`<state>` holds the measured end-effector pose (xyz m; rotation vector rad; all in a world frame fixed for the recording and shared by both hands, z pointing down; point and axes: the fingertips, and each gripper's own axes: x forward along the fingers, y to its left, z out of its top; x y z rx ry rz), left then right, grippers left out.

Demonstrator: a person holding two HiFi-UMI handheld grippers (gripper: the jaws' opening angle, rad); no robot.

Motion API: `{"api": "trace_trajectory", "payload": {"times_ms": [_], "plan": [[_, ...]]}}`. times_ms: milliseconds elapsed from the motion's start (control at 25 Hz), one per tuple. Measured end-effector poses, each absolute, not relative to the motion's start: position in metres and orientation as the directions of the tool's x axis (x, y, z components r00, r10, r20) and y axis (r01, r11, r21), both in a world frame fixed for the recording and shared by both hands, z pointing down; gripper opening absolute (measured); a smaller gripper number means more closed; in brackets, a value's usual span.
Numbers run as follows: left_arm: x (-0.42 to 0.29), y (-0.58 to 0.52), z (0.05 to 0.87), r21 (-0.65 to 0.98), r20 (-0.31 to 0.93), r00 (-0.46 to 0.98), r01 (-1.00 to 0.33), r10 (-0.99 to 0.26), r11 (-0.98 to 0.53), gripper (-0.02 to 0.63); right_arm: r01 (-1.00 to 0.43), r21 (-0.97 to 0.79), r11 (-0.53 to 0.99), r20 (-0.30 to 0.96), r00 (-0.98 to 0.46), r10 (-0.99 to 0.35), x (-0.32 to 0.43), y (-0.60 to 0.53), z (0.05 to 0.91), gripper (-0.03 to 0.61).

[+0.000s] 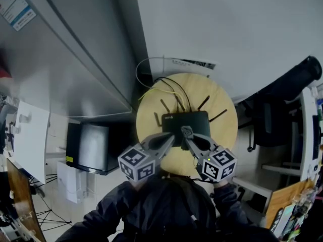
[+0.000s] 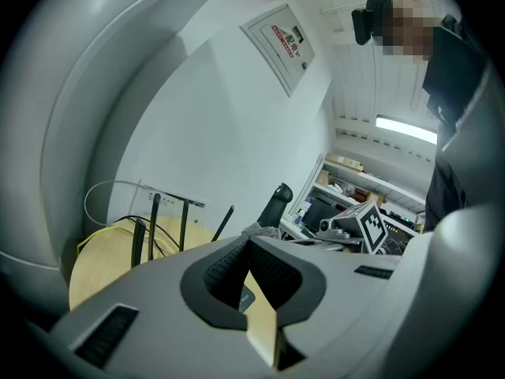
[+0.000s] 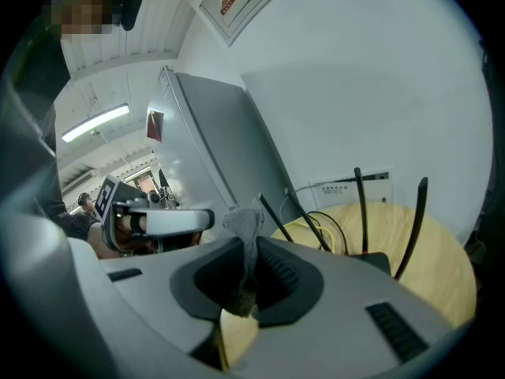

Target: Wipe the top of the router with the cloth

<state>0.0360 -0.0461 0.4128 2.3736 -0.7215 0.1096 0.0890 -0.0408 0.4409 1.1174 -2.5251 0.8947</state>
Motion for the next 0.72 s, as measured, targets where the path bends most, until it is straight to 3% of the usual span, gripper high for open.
{"api": "trace_trajectory", "payload": {"times_ms": [720], "plan": [[0.0331, -0.0392, 0.4144, 0.563, 0.252, 0.845, -0.525, -0.472, -0.638, -0.006, -0.735, -0.435, 0.519, 0.437, -0.677, -0.593, 0.089, -0.0349, 0.44, 0.067]]}}
